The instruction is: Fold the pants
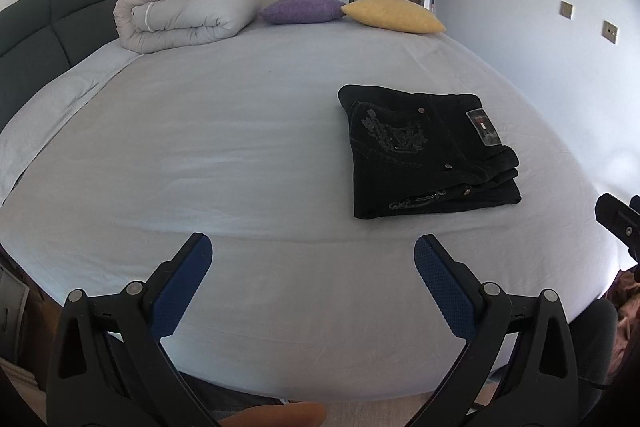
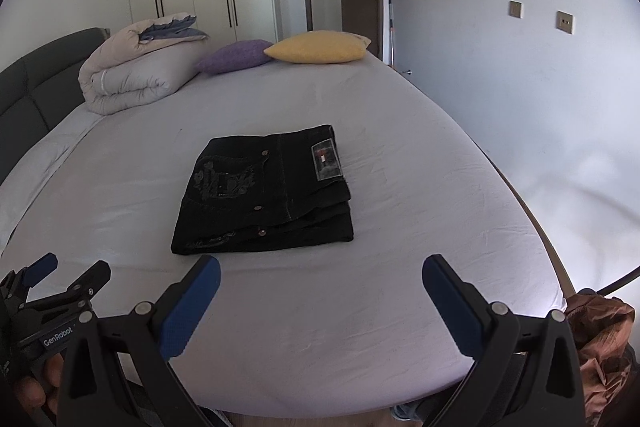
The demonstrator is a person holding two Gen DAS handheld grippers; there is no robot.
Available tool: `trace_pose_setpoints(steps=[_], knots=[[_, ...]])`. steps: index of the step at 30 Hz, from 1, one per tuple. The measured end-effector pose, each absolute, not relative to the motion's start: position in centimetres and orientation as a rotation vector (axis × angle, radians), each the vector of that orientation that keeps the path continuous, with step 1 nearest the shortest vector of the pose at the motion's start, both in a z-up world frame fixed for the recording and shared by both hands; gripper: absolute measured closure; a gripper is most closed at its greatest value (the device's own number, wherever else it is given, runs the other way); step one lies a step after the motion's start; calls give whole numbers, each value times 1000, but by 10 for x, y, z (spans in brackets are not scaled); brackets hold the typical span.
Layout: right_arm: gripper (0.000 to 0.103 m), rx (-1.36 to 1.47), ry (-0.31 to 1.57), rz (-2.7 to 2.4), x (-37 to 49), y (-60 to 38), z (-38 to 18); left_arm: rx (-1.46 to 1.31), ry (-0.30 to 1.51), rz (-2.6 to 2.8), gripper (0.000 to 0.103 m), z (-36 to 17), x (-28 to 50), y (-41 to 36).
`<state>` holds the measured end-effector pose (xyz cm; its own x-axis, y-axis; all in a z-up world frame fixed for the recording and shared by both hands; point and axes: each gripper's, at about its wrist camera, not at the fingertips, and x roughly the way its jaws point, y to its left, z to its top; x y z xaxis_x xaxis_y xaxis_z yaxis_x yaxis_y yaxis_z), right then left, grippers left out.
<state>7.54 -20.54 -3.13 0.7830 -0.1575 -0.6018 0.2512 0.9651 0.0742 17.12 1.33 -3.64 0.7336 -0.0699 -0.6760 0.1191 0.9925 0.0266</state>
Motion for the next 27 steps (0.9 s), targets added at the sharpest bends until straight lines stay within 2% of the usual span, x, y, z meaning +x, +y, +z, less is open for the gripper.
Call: trace_pose_setpoints(steps=[27], knots=[[0,162,675,-202,82,-198,-41,62,756,-100,0,-42,172,16]])
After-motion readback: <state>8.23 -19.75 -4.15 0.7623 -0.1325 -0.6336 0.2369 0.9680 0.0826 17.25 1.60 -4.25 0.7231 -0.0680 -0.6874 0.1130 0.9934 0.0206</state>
